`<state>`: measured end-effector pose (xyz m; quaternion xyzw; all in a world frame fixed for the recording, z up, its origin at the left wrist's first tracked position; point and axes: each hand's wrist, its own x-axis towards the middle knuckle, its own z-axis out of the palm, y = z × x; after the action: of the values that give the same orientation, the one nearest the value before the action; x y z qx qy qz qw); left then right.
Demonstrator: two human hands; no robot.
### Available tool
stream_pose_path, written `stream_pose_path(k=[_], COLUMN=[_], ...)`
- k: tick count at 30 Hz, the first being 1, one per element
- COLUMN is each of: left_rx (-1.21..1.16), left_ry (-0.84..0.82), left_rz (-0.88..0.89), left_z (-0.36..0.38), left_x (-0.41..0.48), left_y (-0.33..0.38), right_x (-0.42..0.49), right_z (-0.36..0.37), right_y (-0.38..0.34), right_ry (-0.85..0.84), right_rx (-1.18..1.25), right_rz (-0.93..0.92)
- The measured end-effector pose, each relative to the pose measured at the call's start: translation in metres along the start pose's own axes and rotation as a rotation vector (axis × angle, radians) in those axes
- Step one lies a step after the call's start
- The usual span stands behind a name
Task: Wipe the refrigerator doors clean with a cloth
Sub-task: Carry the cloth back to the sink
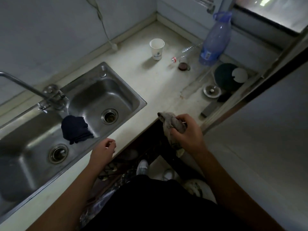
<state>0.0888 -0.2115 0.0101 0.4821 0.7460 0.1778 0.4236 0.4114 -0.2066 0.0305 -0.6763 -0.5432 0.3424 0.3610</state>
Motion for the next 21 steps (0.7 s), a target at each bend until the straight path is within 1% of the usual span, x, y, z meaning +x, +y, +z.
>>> stream_pose_path(k=[6, 11, 15, 18, 21], left_rx=[-0.037, 0.029, 0.066, 0.041, 0.013], left_ry=[0.012, -0.039, -0.061, -0.082, -0.101], left_rz=[-0.019, -0.03, -0.024, -0.011, -0.021], left_z=[0.001, -0.007, -0.012, -0.018, -0.023], left_x=[0.026, 0.062, 0.095, 0.125, 0.167], left_y=[0.006, 0.016, 0.038, 0.05, 0.042], right_x=[0.033, 0.074, 0.122, 0.165, 0.21], right_z=[0.0, 0.004, 0.008, 0.014, 0.025], right_y=[-0.016, -0.042, -0.066, -0.083, -0.086], right_ry=[0.021, 0.045, 0.07, 0.094, 0.121], right_rx=[-0.02, 0.006, -0.016, -0.008, 0.015], right_rz=[-0.022, -0.036, -0.063, -0.073, -0.054])
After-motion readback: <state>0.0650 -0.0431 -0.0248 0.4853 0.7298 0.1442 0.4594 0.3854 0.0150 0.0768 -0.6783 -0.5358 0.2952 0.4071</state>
